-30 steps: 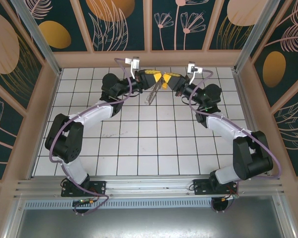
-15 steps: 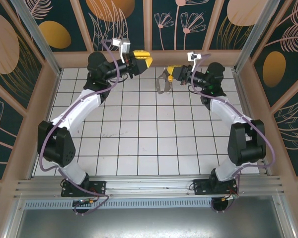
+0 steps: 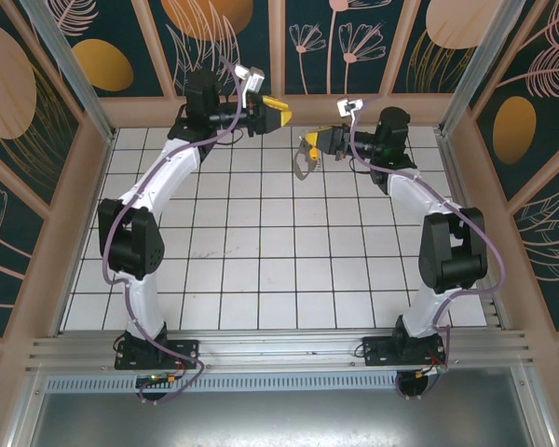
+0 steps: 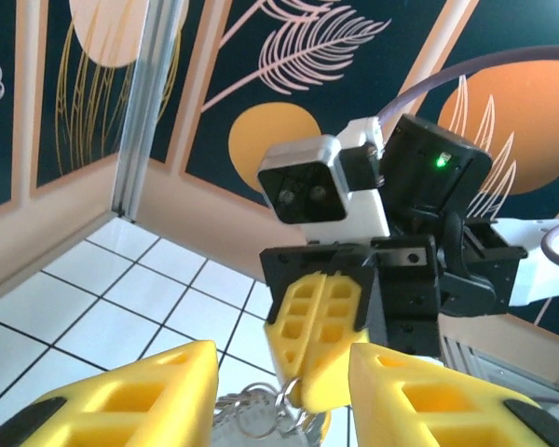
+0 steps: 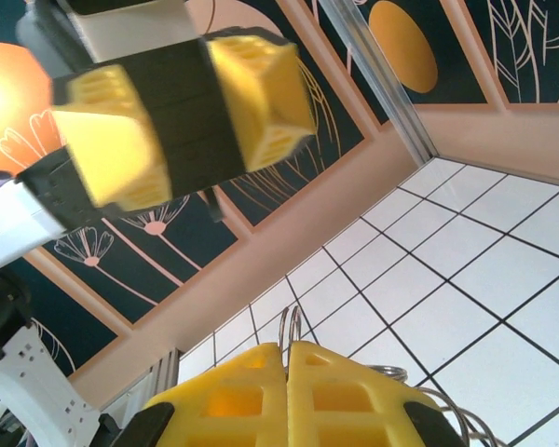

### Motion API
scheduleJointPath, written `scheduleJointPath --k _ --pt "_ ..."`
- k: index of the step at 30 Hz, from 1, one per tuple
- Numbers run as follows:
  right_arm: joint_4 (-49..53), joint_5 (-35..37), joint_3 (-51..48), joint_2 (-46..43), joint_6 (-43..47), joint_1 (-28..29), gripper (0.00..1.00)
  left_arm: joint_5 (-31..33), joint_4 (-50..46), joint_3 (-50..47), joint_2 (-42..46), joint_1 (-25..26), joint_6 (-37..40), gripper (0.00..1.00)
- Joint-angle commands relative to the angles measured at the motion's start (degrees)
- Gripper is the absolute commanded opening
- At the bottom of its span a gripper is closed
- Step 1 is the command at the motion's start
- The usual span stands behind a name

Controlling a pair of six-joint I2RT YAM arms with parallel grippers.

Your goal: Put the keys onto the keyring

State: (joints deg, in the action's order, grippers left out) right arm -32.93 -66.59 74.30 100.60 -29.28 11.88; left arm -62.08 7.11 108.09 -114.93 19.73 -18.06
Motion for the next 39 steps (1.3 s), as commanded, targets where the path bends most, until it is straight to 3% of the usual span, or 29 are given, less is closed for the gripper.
scheduleJointPath --k 1,10,39 --pt "-2.49 -1.90 3.18 0.76 -0.87 -0.03 0.00 -4.89 -4.41 3.66 -2.51 -0.39 1.42 0.41" --pt "-9.48 -0.58 4.73 4.12 -7.39 0.60 0.00 -7.31 -0.66 3.03 -4.76 -0.39 -2.48 0.40" --pt "-10.68 0.41 7.39 5.39 -8.60 2.39 0.00 -11.52 1.66 2.34 -6.63 -0.08 -5.48 0.38"
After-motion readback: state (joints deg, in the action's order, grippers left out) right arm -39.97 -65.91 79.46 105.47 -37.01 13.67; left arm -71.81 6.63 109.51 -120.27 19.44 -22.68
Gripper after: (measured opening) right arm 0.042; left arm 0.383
